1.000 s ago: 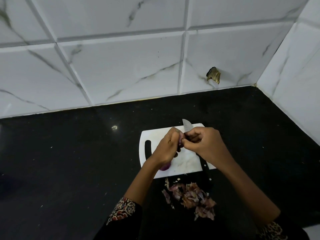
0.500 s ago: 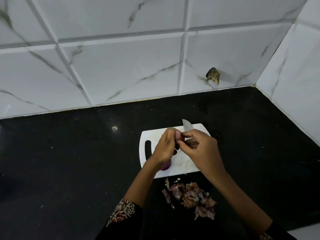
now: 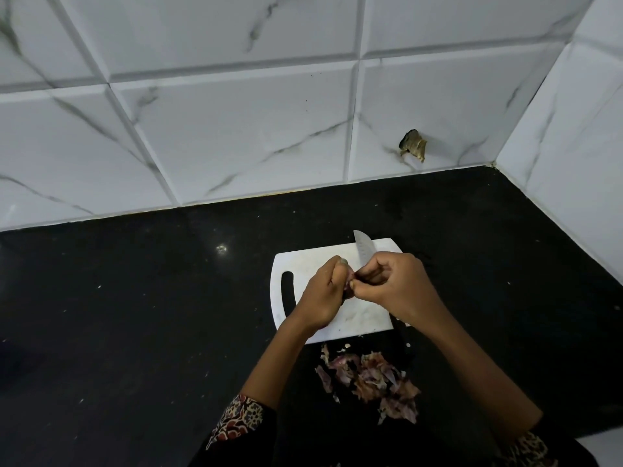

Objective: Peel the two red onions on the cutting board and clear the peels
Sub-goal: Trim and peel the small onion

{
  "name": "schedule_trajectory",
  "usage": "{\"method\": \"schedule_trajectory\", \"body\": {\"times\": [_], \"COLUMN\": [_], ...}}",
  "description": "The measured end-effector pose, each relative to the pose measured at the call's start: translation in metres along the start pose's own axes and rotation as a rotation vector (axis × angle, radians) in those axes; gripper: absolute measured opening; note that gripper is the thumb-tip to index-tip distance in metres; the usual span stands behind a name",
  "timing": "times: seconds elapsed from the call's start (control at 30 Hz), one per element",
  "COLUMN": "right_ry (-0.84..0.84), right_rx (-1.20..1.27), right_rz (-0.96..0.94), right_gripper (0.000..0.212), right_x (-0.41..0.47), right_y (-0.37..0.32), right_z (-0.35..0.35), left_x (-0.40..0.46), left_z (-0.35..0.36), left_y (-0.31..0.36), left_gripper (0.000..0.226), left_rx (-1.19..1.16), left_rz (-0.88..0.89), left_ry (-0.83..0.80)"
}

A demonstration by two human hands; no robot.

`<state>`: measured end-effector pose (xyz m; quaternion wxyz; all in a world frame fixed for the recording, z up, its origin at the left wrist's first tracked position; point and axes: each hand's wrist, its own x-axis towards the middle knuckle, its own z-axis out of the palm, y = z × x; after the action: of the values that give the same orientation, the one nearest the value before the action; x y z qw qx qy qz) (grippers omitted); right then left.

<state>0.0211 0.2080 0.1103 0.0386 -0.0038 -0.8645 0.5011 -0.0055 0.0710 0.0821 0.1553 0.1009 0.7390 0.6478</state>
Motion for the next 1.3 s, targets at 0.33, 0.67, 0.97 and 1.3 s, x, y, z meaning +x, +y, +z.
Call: {"method": "schedule_trajectory", "body": {"times": [0.33, 0.67, 0.97, 1.3], "right_ry": [0.041, 0.236, 0.253, 0.158], "right_rx": [0.104, -0.211, -0.268, -0.142], "right_rz": [-0.064, -0.309, -0.273, -0.183], "right_gripper": [0.017, 0.011, 0.004, 0.005], "right_x": [-0.012, -0.016, -0.014, -0.010], "right_y": [0.001, 0.008, 0.014, 0.009], "right_z": [0.011, 0.034, 0.037, 0.023], "left_x": [0.005, 0.006, 0.006, 0.003], "left_z": [0.003, 0.009, 0.012, 0.011], "left_y": [-0.006, -0.009, -0.009, -0.016], "left_gripper": [0.035, 0.032, 0.025, 0.024], "left_rx": [-0.009, 0.001, 0.136, 0.145], "left_rz": [-0.019, -0.039, -0.063, 0.051], "left_ry": [0.208, 0.304, 0.290, 0.293]}}
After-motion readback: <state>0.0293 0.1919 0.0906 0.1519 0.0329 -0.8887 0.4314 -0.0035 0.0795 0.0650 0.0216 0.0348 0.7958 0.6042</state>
